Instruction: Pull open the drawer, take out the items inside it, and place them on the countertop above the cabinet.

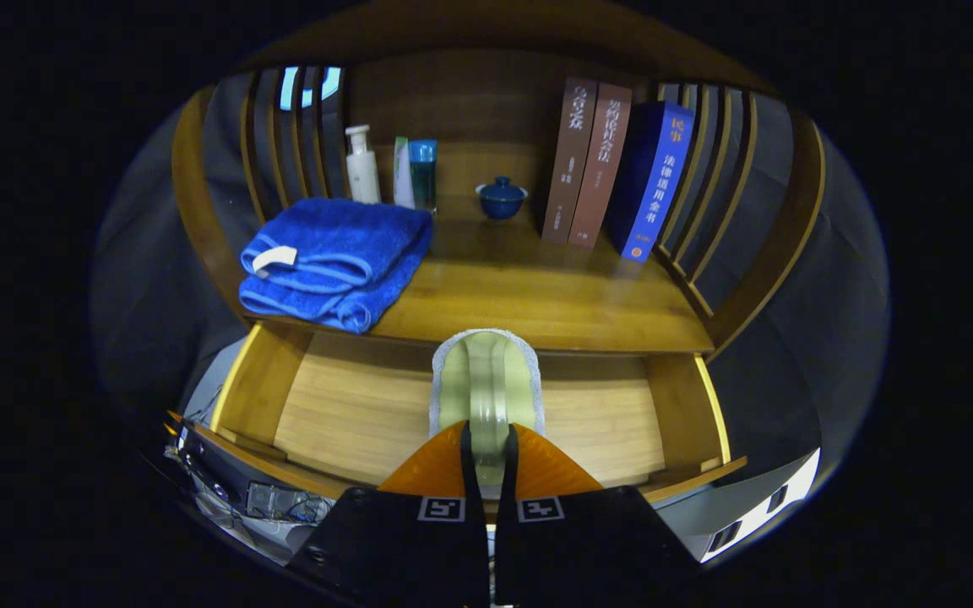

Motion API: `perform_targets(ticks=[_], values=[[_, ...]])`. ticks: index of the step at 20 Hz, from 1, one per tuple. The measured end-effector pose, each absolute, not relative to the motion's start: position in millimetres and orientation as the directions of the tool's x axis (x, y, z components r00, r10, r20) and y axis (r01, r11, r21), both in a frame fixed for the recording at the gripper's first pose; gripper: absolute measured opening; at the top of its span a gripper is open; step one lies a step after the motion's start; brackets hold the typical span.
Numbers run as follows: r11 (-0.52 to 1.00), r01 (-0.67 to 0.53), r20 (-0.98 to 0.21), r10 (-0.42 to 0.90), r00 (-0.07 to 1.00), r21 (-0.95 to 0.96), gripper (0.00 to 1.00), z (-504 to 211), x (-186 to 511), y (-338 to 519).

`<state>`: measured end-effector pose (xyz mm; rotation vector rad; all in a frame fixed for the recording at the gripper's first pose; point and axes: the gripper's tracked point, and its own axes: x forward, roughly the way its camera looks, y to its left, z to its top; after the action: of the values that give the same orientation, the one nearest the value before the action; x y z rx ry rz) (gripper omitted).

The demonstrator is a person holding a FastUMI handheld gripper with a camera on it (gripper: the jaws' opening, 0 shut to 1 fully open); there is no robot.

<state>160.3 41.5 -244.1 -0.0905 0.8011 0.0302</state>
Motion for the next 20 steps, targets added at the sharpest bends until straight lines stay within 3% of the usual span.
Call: perform_targets(ticks=[20], values=[[0.995,-0.101,-0.75,0.073,0.658,0.009,0.09,-259.7,330.0,57.0]])
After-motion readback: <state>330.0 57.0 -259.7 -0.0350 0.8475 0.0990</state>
